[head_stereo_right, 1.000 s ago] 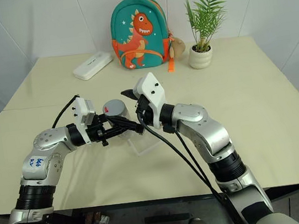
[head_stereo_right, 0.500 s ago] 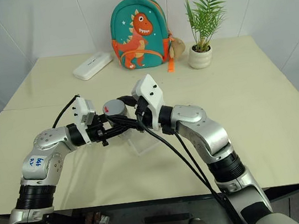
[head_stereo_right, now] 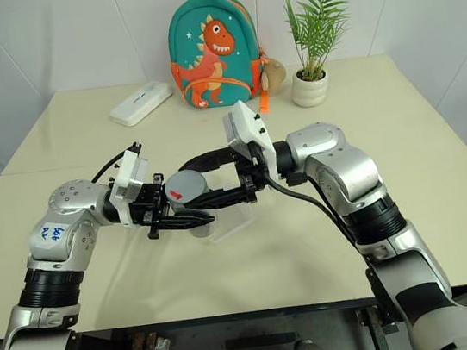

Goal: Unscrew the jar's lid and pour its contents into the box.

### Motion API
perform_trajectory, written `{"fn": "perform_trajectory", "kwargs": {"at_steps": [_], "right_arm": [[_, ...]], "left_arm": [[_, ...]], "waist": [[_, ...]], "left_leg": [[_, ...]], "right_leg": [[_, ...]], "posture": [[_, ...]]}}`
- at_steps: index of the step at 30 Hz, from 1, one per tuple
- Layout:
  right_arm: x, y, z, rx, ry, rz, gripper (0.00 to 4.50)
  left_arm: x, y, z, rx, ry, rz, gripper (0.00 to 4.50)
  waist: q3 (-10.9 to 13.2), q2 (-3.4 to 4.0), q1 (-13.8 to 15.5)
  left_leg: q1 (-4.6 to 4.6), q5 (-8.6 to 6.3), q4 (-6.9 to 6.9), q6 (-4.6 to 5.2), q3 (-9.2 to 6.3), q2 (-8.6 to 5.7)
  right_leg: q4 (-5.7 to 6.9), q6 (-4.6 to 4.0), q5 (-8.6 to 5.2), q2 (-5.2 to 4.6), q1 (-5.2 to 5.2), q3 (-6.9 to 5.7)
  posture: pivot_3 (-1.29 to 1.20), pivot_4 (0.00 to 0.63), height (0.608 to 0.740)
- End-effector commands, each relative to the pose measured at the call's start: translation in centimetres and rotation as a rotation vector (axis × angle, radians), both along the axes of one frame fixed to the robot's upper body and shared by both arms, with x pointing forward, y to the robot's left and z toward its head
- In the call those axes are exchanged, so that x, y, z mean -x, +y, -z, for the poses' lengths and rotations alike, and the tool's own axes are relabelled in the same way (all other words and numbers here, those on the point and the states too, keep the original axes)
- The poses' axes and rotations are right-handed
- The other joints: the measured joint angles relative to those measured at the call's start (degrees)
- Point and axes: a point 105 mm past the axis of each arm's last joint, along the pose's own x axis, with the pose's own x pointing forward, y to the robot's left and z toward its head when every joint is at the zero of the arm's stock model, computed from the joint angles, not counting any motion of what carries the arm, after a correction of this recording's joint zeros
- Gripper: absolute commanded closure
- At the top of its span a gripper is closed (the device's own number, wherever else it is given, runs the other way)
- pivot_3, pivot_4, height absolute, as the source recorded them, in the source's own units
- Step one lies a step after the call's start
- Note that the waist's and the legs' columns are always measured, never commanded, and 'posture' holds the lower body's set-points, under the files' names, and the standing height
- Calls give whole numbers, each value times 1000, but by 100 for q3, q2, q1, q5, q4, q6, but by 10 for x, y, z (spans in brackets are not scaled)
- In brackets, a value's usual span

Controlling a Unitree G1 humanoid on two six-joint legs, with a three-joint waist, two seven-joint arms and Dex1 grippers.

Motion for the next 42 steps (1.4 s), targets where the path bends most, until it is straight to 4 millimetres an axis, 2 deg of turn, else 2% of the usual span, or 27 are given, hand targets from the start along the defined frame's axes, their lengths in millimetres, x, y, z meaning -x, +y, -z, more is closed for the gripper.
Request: {"fn": "perform_trajectory", "kwargs": {"at_steps": [1,5,12,22,27,35,42], "right_arm": [[-2,-10,-21,-76,-45,33,1211],[-1,-11,-19,-86,-32,51,47],[-7,-19,-23,-147,-34,157,47],[11,21,-7,-156,-19,181,47],[2,33,-12,-214,-29,232,47],[-13,33,-12,-219,-28,264,47],[-17,24,-7,-177,-31,260,47]], "left_arm": [[1,6,-10,78,-23,-16,2542],[0,9,-8,87,-20,-45,2542],[-7,27,-4,106,-3,-152,2542],[-6,18,3,116,21,-163,2542],[-2,11,7,117,34,-146,2542],[-1,5,3,134,24,-141,2542],[-3,6,0,137,24,-142,2542]], "waist": [[0,1,5],[0,1,5],[1,2,5],[1,2,-1],[1,2,19],[1,2,25],[1,2,26]], "left_leg": [[0,0,0,0,0,0],[-1,0,1,-1,0,0],[0,0,2,-1,0,0],[0,0,3,-2,0,0],[0,0,4,-2,0,0],[0,0,4,-2,0,0],[0,0,4,-2,0,0]], "right_leg": [[0,0,0,0,0,0],[0,0,0,0,-1,1],[3,0,0,0,-1,3],[8,0,0,0,-3,4],[9,0,0,0,-3,5],[10,-1,0,0,-4,4],[9,-1,0,0,-3,4]], "posture": [[0,150,740],[0,150,740],[0,150,740],[0,150,740],[0,150,740],[0,150,740],[0,150,740]]}}
